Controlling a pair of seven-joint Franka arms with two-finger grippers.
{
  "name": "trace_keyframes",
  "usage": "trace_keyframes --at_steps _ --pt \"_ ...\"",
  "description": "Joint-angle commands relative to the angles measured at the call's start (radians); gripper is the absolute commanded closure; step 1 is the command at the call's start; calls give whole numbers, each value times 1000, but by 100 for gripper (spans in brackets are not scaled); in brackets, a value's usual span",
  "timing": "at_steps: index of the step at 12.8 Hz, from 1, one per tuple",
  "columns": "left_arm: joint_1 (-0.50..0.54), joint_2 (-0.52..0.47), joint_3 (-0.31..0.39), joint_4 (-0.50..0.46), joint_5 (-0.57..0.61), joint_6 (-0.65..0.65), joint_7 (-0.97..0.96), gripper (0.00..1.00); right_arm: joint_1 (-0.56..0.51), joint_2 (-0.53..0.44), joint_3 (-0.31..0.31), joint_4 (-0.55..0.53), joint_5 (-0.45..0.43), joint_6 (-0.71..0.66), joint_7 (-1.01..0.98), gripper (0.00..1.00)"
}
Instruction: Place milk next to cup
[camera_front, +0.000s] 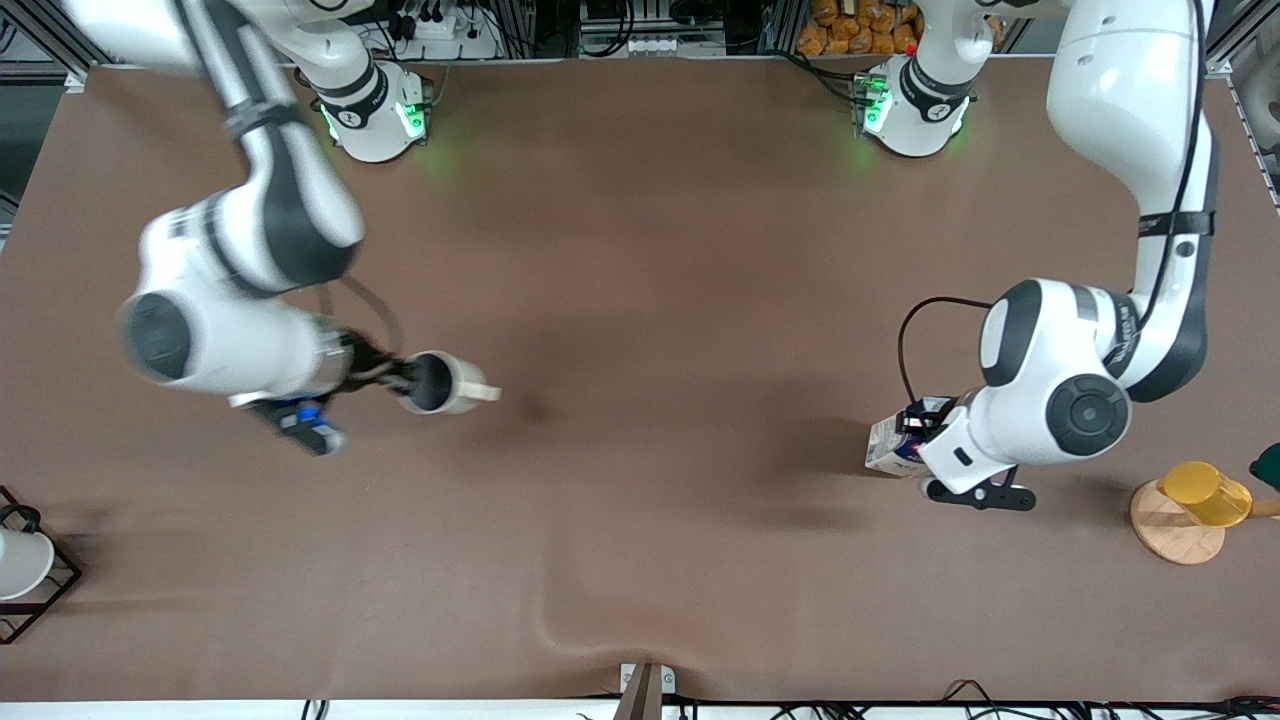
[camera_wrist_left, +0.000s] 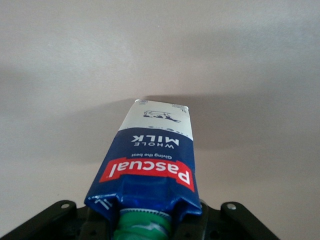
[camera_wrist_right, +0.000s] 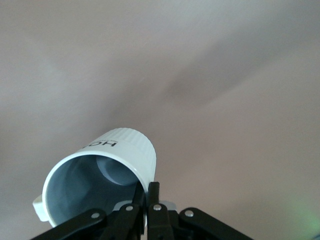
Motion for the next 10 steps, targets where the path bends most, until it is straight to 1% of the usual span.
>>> trace_keyframes --at_steps 1,4,6,7,10 --pt "1 -72 2 -13 11 -40 -21 100 105 127 -16 145 16 45 208 100" --pt "-12 -97 -3 -15 14 -71 -82 100 248 255 -21 201 8 249 418 100" --pt "-11 -109 -24 -15 13 -96 -101 100 296 315 -21 218 8 361 484 100" --pt "-11 -115 -30 -16 13 -105 -102 100 322 335 -19 221 8 404 497 100" --pt "-11 -115 -52 -18 13 -136 -102 100 356 378 -24 224 3 439 500 100"
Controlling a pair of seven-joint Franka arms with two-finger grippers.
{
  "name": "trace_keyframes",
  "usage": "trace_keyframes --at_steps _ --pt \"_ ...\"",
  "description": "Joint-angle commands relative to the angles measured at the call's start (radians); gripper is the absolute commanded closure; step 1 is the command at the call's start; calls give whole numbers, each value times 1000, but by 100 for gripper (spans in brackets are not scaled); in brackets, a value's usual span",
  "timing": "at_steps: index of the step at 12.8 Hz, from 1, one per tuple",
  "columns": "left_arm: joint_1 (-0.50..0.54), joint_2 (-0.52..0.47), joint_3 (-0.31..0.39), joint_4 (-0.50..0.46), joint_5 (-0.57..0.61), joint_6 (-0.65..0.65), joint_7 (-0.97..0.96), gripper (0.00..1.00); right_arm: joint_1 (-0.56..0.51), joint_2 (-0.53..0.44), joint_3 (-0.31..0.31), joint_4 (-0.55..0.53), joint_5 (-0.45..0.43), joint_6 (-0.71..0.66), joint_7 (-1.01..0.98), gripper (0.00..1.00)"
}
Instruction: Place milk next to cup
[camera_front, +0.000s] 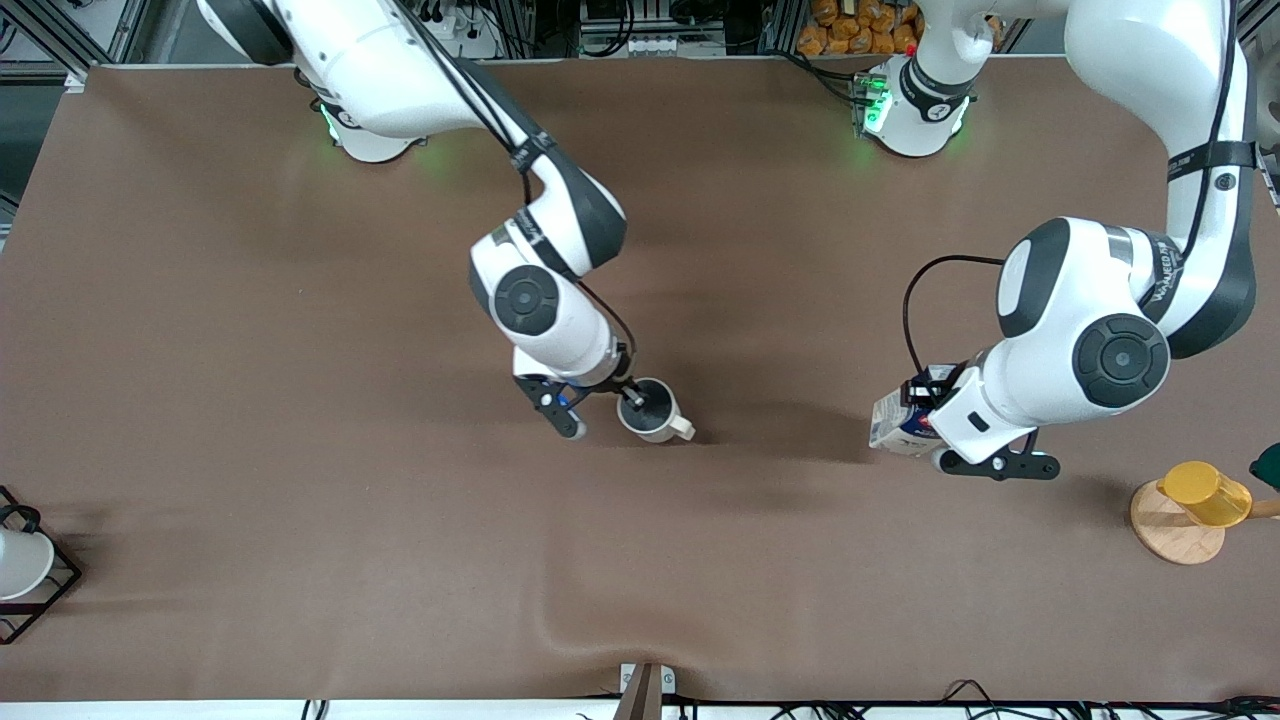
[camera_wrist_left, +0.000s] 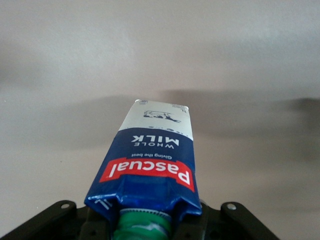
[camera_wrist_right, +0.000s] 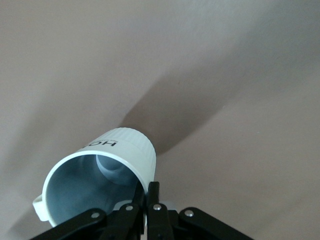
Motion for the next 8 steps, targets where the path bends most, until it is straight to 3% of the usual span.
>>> trace_keyframes --at_steps 1,2,3,4,7,8 --pt "-1 -24 -19 -17 11 -33 -21 100 19 44 -17 51 2 -2 21 100" --pt "-4 -24 -19 -17 8 -38 -19 100 22 53 -18 49 2 3 21 100" --pt "-2 -22 -28 -19 8 -42 -19 100 24 53 -18 49 2 3 21 43" --pt "-2 -22 -31 -19 8 -44 -21 100 24 53 -18 46 -6 1 24 0" --pt "-2 -22 -47 -36 8 -58 -21 100 19 30 -17 52 -25 -19 58 0" --pt "-2 -22 -56 -37 7 -65 -22 100 7 15 -20 52 -26 -81 65 0"
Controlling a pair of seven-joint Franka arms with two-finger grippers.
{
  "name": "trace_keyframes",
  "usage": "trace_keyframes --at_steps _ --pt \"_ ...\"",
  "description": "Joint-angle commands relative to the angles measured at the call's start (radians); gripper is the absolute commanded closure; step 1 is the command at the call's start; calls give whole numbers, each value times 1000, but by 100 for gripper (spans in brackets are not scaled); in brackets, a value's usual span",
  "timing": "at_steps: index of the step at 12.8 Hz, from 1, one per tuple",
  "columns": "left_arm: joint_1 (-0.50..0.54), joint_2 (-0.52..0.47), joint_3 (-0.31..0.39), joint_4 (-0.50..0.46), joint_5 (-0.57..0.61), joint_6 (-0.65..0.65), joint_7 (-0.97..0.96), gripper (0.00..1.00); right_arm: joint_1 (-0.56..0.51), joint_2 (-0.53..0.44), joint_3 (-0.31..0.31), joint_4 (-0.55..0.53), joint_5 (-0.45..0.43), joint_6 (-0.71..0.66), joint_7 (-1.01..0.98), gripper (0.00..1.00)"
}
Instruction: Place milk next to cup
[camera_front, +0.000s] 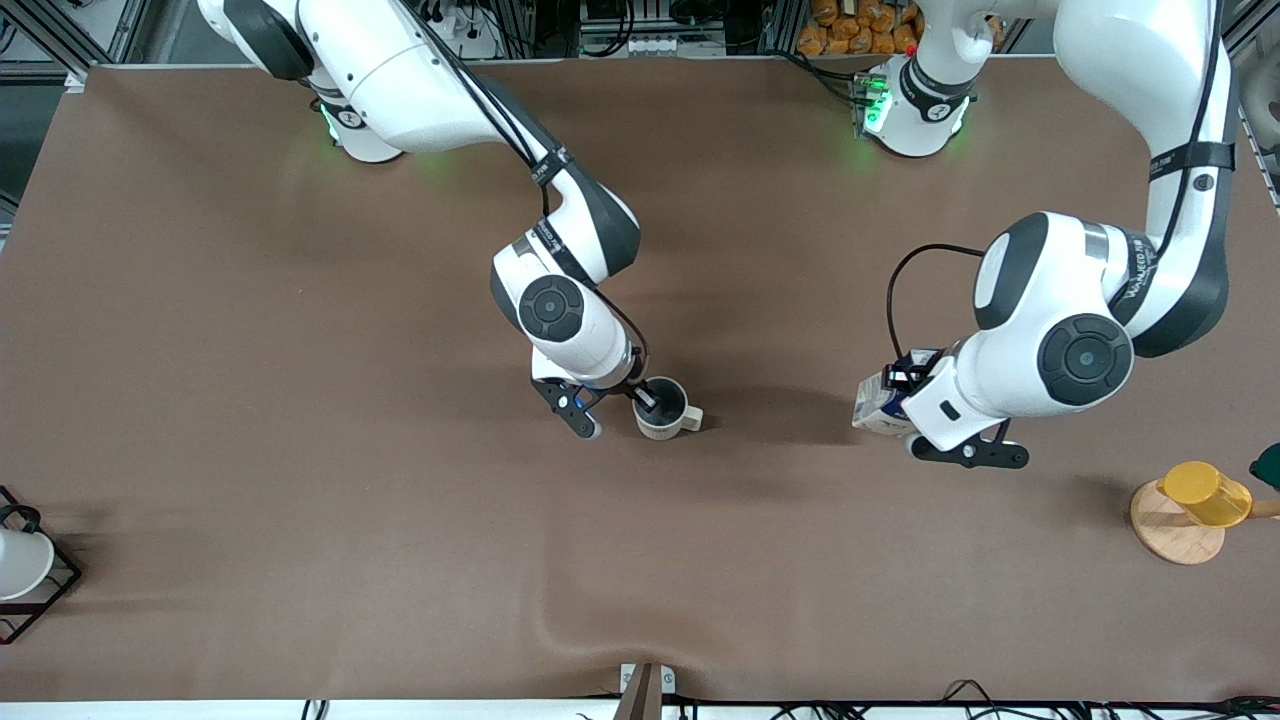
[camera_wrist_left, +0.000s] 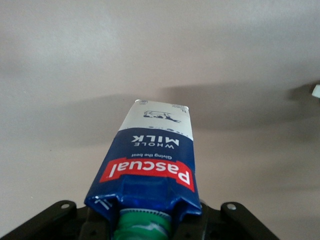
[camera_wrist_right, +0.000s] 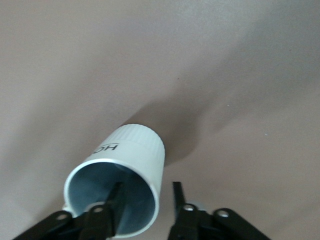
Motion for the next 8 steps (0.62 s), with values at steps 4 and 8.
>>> trace_keyframes --at_steps 4,8 --pt "-5 -15 -121 -24 3 -64 -164 100 -131 -73 -12 178 -22 -512 -71 0" --pt "-124 14 -168 -12 -16 -61 -400 100 -232 -213 -34 161 -140 -695 -326 0"
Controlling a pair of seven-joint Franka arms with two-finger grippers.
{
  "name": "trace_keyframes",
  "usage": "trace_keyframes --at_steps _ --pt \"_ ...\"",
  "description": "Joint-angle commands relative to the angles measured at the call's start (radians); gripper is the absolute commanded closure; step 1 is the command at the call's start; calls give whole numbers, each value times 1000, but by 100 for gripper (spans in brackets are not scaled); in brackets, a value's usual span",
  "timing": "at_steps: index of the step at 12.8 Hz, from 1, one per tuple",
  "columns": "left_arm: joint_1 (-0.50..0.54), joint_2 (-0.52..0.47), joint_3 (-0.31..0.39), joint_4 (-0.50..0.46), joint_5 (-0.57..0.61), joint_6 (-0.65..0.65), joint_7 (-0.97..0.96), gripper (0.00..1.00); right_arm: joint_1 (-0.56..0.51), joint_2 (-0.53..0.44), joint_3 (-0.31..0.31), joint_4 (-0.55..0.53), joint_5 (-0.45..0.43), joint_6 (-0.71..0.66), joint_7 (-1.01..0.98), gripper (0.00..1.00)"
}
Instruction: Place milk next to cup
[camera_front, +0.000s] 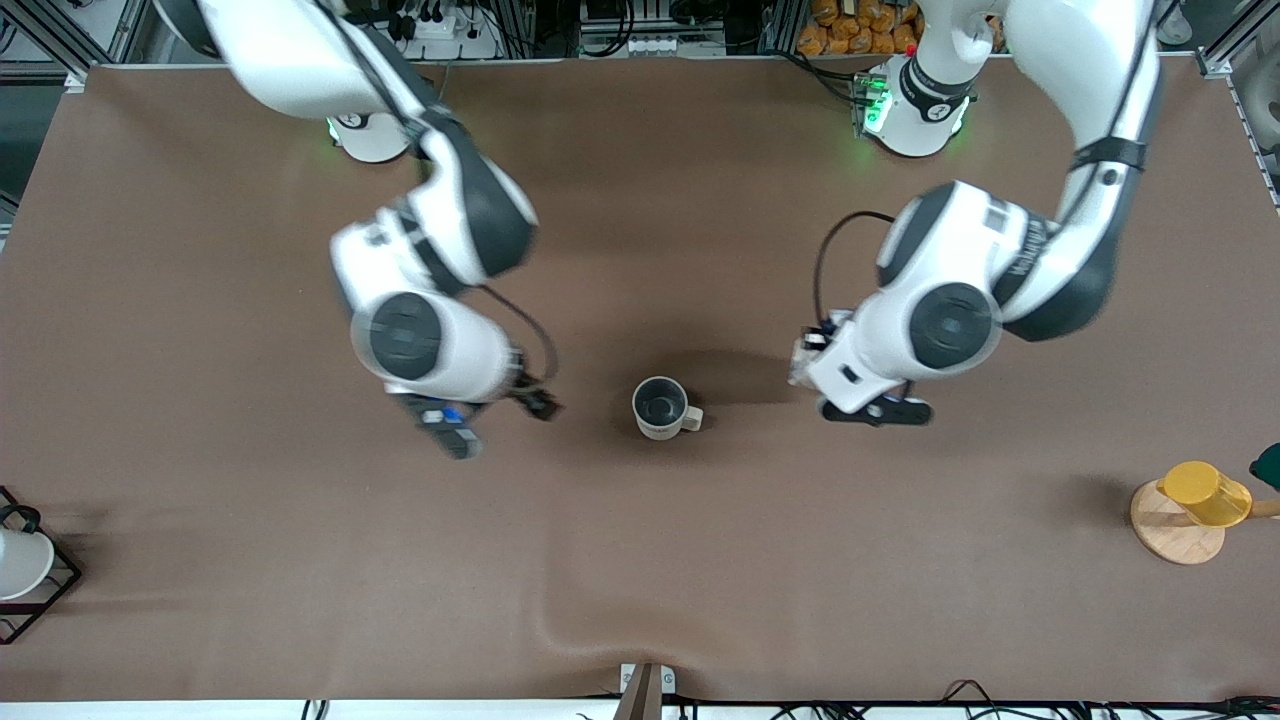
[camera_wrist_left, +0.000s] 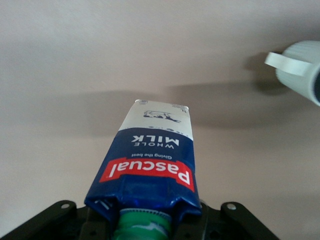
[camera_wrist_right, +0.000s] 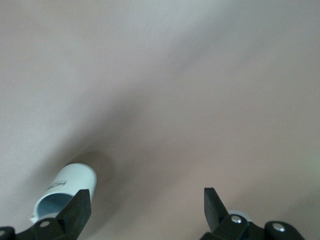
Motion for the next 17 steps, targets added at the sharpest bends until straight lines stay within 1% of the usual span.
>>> trace_keyframes --at_steps 1,2,4,7,8,9,11,12,13,14,15,16,17 --pt "-121 33 -3 13 -21 -4 -175 100 -72 -60 5 -42 -56 -81 -175 0" --pt "-170 51 -4 19 -24 7 -238 100 -112 -61 4 -46 -58 -108 -284 0" --pt "-258 91 -3 40 -30 73 -365 100 -200 -78 4 -54 -58 -137 -467 0" --pt "-341 166 -3 124 -35 93 -474 100 -353 -97 4 -65 -61 -141 -793 0" --pt "-359 183 3 135 -33 130 -515 100 -396 -97 4 -65 -61 -141 -864 0" --pt "-361 188 6 134 -32 177 -523 100 -421 -98 2 -65 -66 -139 -887 0" --pt "-355 196 14 135 -27 194 -511 100 -467 -98 4 -65 -113 -135 -993 0" --pt "-358 194 31 135 -26 200 -504 100 -491 -98 5 -69 -113 -131 -1038 0" --pt "-361 194 44 135 -24 211 -493 100 -498 -104 7 -75 -107 -134 -1038 0" --pt "-363 196 46 135 -23 213 -478 100 -490 -126 7 -89 -107 -139 -1026 0" --pt "-363 197 46 134 -20 214 -464 100 -484 -170 8 -142 -106 -127 -1023 0" --pt "-363 199 48 134 -10 217 -461 100 -486 -242 8 -217 -104 -89 -1020 0" --pt "-363 202 48 134 6 226 -461 100 -484 -341 10 -308 -104 -49 -1020 0"
